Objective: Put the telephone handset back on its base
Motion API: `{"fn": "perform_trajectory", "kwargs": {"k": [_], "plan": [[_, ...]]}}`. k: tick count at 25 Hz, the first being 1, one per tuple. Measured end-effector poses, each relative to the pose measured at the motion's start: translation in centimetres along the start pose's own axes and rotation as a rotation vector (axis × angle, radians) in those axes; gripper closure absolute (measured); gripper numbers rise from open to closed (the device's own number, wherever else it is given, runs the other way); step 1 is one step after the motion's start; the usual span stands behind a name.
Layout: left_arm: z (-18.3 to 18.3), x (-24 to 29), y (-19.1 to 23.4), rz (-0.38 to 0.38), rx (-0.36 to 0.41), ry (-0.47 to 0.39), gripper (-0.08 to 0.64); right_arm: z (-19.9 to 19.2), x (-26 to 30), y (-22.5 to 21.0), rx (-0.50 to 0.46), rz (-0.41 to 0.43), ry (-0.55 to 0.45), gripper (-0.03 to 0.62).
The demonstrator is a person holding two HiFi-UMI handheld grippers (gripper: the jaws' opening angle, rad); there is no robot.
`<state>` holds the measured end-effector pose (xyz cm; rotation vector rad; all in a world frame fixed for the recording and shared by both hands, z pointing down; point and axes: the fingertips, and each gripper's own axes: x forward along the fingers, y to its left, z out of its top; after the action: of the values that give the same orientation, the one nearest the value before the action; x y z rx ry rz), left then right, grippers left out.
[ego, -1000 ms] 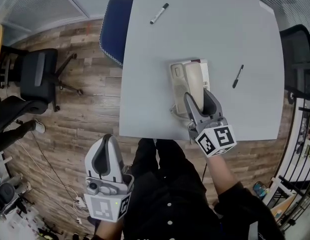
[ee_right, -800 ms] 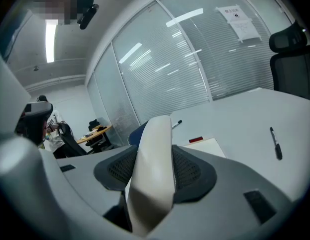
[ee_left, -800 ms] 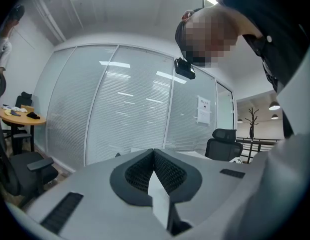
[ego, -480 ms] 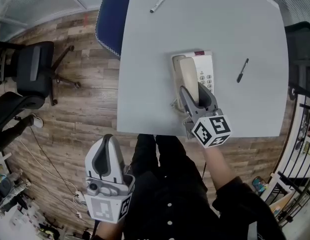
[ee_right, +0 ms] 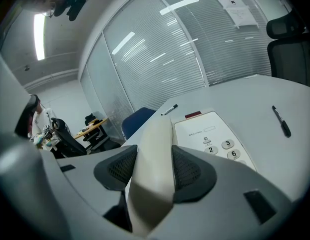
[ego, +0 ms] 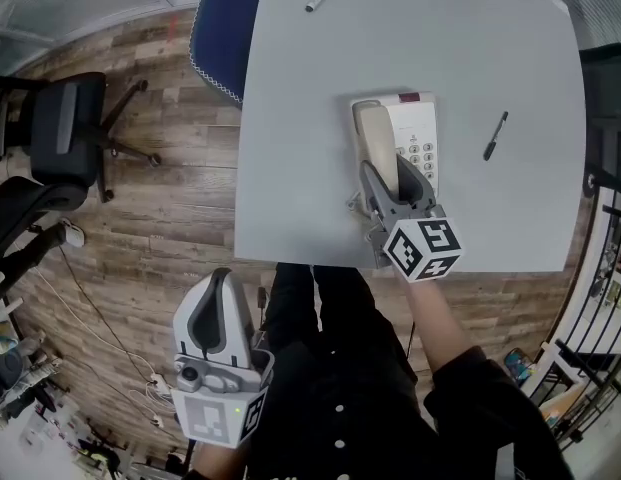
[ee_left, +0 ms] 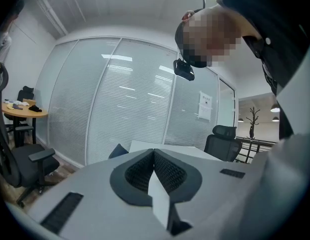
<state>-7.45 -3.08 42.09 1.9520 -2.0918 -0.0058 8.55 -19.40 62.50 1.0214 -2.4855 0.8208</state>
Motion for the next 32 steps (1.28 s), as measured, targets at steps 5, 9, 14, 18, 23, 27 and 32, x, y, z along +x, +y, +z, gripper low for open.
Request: {"fn": "perform_trajectory", "kwargs": {"k": [5, 9, 14, 18, 23, 27, 32], "plan": [[-0.4, -0.2, 0.2, 0.005, -0.005, 0.011, 0.545, -0.3, 0.3, 0.0, -0.002, -0.007, 0.011, 0.36], [-0.7, -0.2, 0.7, 0.007, -0.009, 0.02, 0.545, -0.1, 0.9, 0.0, -0.007, -0.016, 0.017, 0.36], [-0.8, -0.3, 1.1, 0.016, -0.013, 0.022, 0.545, -0.1, 1.4, -0.2, -0.029, -0.021, 0.039, 0.36], [-1.2, -0.4, 1.3, 0.022, -0.018, 0.032, 0.545, -0.2, 1.6, -0.2, -0.036, -0.025, 0.039, 0.36], [-1.0, -0.3, 1.1, 0.022, -0.02, 0.029, 0.545, -0.4, 1.5, -0.1, -0.072, -0.046, 0.051, 0.357], [-1.0, -0.3, 1.2, 0.024, -0.019, 0.032, 0.545, -0.5, 1.7, -0.1, -0.115, -0.06, 0.052, 0.354], [-1.0, -0.3, 1.2, 0.029, -0.017, 0.035, 0.545, -0.4, 1.7, 0.1, -0.166, -0.059, 0.05, 0.353]]}}
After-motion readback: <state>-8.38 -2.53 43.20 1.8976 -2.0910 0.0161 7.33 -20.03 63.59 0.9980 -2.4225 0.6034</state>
